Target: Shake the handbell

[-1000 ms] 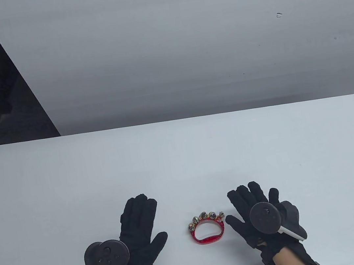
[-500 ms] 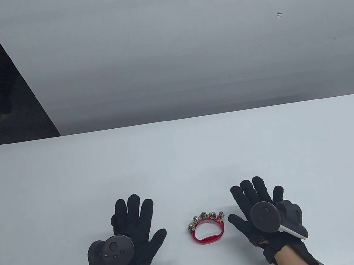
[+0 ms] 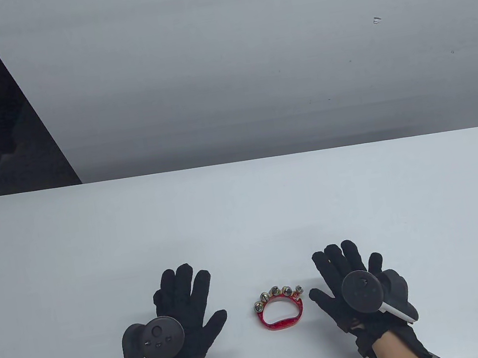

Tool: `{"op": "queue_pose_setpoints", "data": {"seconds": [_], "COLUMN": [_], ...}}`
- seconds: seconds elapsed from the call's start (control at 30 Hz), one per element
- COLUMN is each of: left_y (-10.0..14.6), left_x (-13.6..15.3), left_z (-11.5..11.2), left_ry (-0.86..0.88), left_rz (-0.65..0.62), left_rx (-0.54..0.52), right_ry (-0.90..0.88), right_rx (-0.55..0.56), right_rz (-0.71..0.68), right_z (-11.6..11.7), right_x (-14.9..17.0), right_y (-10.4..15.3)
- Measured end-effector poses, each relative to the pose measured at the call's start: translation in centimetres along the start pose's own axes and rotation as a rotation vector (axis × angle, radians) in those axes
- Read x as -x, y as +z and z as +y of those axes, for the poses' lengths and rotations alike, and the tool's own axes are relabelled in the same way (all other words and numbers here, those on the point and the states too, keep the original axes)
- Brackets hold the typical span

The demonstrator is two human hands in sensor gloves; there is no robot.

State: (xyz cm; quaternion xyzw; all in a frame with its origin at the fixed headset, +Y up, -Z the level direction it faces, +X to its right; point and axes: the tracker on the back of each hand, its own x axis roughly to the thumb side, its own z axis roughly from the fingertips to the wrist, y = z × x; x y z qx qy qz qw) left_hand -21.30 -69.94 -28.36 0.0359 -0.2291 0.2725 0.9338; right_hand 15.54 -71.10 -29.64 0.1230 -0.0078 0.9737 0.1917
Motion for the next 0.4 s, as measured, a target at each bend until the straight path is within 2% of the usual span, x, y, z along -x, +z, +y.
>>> {"op": "queue_pose_setpoints", "data": {"seconds": [0.4], "left_y": [0.02], "left_x": [-0.01], "left_z": [-0.11], "left_ry": [0.004], "left_rz": [-0.008], "left_rx": [0.001], "right_ry": [-0.003], "right_rx": [-0.009], "right_rz": [-0.001], "right_z": [0.06], "right_x": [-0.05], "right_y": [0.04]}}
